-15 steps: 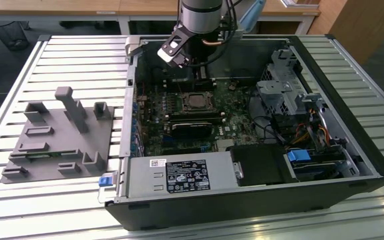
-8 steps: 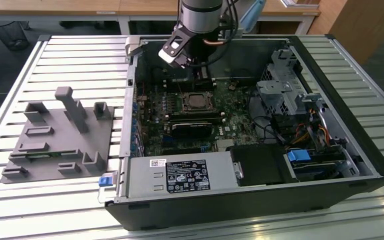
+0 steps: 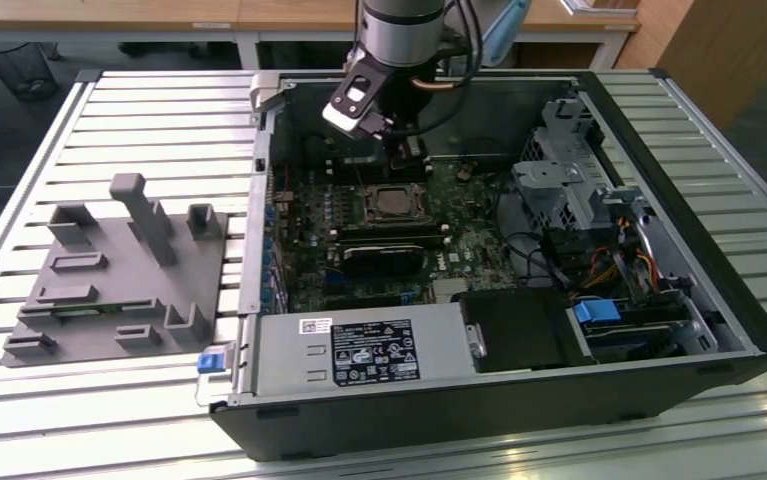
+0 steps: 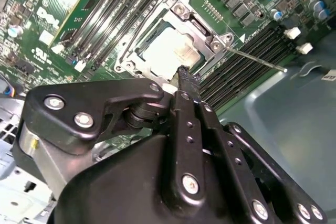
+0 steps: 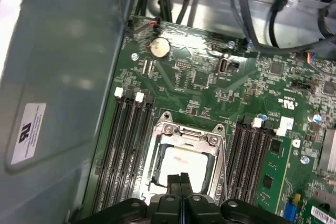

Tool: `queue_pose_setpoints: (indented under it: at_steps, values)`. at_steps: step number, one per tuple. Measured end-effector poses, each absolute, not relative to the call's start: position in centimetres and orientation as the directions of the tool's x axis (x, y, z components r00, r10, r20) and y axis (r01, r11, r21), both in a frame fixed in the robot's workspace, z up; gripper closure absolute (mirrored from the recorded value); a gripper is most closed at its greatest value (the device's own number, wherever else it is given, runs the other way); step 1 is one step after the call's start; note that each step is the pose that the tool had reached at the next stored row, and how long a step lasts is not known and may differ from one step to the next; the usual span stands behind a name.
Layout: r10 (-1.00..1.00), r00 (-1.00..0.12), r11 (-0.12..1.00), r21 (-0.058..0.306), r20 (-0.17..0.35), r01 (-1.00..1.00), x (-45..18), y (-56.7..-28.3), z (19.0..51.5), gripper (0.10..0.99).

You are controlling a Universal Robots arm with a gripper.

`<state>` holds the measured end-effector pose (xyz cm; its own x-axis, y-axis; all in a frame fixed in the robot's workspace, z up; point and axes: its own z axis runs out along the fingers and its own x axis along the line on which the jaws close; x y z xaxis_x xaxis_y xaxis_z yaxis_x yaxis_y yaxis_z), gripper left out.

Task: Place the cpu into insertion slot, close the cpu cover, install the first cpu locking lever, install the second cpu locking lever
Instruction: 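Install the first cpu locking lever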

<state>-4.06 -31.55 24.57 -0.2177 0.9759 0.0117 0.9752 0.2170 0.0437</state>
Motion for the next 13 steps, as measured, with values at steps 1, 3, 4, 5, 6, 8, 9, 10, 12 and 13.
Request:
queue_pose_setpoints:
  at_steps: [1, 3, 4, 5, 6, 8, 9, 10, 12, 13]
  values:
    - [0.974, -0.225, 0.224, 0.044, 0.012, 0.974, -4.05, -31.55, 24.57, 0.980]
    - [0.972, -0.236, 0.235, 0.044, 0.012, 0.971, -4.06, -31.55, 24.57, 0.980]
    - [0.970, -0.244, 0.243, 0.044, 0.012, 0.969, -4.06, -31.55, 24.57, 0.980]
    - [0.966, -0.257, 0.256, 0.044, 0.012, 0.966, -4.06, -31.55, 24.57, 0.980]
    - [0.962, -0.273, 0.273, 0.044, 0.012, 0.961, -4.06, -31.55, 24.57, 0.980]
    - [0.951, -0.308, 0.307, 0.044, 0.012, 0.951, -4.06, -31.55, 24.57, 0.980]
    - [0.945, -0.326, 0.325, 0.044, 0.012, 0.945, -4.06, -31.55, 24.57, 0.980]
    - [0.940, -0.342, 0.341, 0.044, 0.012, 0.939, -4.06, -31.55, 24.57, 0.980]
    - [0.926, -0.377, 0.376, 0.044, 0.012, 0.925, -4.06, -31.55, 24.56, 0.980]
    - [0.919, -0.394, 0.393, 0.044, 0.012, 0.918, -4.06, -31.55, 24.56, 0.980]
